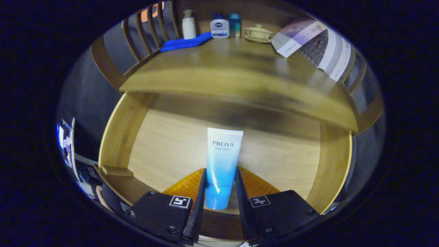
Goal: Pull open the drawer, take out the items inside it, and place them on the countertop above the cabinet.
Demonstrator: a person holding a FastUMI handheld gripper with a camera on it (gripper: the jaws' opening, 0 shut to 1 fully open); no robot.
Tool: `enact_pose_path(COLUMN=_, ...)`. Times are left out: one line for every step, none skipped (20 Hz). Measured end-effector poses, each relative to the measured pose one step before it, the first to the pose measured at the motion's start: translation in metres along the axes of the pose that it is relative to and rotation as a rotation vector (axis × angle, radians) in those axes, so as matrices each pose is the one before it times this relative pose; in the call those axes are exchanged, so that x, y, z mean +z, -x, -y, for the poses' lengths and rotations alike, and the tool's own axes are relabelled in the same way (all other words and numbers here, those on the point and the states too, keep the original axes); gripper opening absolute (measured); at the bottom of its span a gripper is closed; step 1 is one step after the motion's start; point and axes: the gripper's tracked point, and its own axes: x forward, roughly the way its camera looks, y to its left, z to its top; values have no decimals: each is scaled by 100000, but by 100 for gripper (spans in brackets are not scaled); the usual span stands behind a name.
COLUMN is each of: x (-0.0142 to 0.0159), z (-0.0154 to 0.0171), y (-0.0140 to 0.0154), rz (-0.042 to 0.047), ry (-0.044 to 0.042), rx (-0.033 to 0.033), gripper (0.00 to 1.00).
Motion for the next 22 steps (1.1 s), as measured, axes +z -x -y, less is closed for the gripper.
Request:
enact_pose_path(x=581, z=69, y=428, rz=1624, ry=-229, rx=-352, gripper=49)
enact_pose_path(x=694, z=-112, y=421, rz=1047, ry=1, rx=323, gripper=49)
enact_pose_path(x=699, z=-240, y=465, rz=1290, ry=-62, rx=542, gripper=49)
enact_pose_path(x=740, z=-141, y=445, rz=1158, ry=170, rx=297, gripper=49)
enact_pose_path(x=443, z=-339, y=500, rz=1155, ry=76, rx=782, gripper=49)
enact_pose_path(x=797, z=6, y=412, rz=1290, ry=829, rx=-394, gripper=49)
enact_pose_path(x=644, z=-79, y=459, rz=1599, ry=683, rx=90, gripper=49)
enact_pose_path(x=648, z=-12, y=165, rz=769, ry=213, rx=-25, gripper=48)
enact_pose_path(x=608, z=32, y=157, rz=764, ry=-219, rx=-366, gripper=48)
enact_pose_path(x=757, z=112, y=23, rz=756, ry=139, rx=-874, gripper=48)
enact_pose_path(x=822, z=469, y=-341, rz=487, ry=1009, rx=-1830, gripper=48)
enact_pose_path(x=986, z=674, y=-431, rz=571, ry=74, rx=-2795, gripper=48)
enact_pose_path(x=803, z=400, y=-655, rz=110, ry=-1508, rx=-1962, gripper=48)
enact_pose_path(x=982, z=61, y=-407, rz=135, ry=-2068, rx=-51, gripper=48)
enact_pose_path(x=1067, z=246, y=-443, rz=479, ry=-1372, rx=-645, gripper=48)
enact_pose_path(x=930, z=357, y=-529, rz=775, ry=73, rx=-1745, gripper=48)
enact_pose_path(x=765, z=486, y=-354, rz=746, ry=390, rx=-1748, gripper=48)
enact_pose_path(x=509, z=90, y=-403, rz=-50, ry=277, rx=-139, gripper=48)
enact_pose_path(x=675, z=-441, y=-130, rz=130, ry=-896, rx=749, gripper=48)
enact_pose_path(x=501, z=-264, y=-67, rz=456, ry=-496, rx=298, gripper=48)
enact_pose_path(x=720, z=136, y=-142, rz=1035, ry=-268, rx=-1000, gripper=48)
enact_pose_path(x=577, z=234, y=-274, rz=1082, ry=-86, rx=-2382, gripper=48)
